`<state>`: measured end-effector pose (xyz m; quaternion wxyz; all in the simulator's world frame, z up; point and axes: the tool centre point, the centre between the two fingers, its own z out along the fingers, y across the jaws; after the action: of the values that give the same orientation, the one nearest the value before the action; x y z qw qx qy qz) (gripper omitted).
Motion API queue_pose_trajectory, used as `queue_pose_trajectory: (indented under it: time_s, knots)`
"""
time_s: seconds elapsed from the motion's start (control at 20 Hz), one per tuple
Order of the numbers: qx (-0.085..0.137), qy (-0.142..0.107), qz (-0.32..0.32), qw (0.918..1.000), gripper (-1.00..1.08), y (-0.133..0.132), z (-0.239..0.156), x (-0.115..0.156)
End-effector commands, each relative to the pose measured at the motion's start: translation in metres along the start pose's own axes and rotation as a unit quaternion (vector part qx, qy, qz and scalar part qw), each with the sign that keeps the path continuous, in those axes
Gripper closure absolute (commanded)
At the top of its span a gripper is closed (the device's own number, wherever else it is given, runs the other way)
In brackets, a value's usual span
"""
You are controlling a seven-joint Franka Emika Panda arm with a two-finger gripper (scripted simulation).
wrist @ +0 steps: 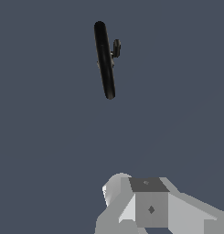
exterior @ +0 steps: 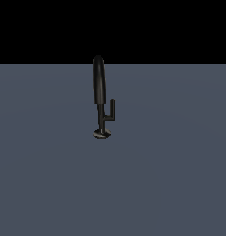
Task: Turn on the faucet by rotating a designated handle.
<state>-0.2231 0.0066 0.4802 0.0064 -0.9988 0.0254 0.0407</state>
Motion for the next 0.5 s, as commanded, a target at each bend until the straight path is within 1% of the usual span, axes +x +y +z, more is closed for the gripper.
queue_pose_trajectory:
  time_s: [0.0, 0.25, 0.45]
  knots:
    - [0.011, -0.013, 0.011, 0.9998, 1.08, -0.002, 0.002, 0.01]
    - [0.04, -0.047, 0.041, 0.9973, 1.08, -0.005, 0.008, 0.036]
    - [0.066, -0.076, 0.067, 0.9926, 1.08, -0.008, 0.014, 0.058]
